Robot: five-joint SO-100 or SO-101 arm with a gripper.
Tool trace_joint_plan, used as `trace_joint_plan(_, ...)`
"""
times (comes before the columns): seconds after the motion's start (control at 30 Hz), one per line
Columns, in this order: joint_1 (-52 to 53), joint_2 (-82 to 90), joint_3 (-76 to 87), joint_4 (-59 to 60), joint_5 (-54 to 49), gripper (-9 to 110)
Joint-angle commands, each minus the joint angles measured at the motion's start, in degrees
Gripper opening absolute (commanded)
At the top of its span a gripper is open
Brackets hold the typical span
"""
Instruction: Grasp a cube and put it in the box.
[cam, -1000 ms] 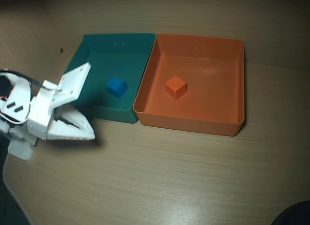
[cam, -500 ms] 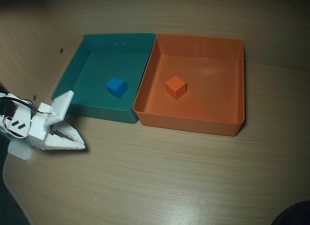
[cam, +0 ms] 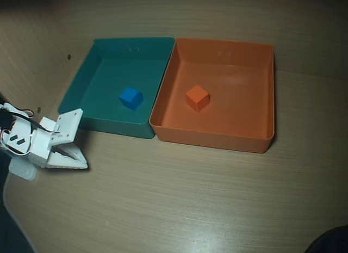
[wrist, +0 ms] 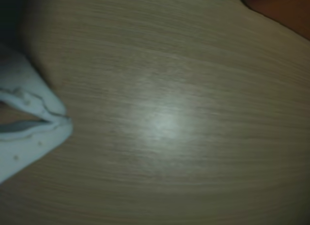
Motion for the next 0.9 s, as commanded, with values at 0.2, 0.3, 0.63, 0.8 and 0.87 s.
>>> trace_joint_plan(0.2, 0.2, 0.7, 3.6, 21.4, -0.3, -6)
trace_joint_plan(0.3, 0.2, 0.8, 3.6, 22.8, 1.2, -6)
trace_joint_plan(0.63, 0.2, 0.8, 3.6, 22.3, 2.0, -6)
trace_joint_plan(0.8, 0.2, 0.8, 3.6, 22.3, 2.0, -6)
trace_joint_plan(0.87, 0.2, 0.8, 3.6, 22.3, 2.0, -6)
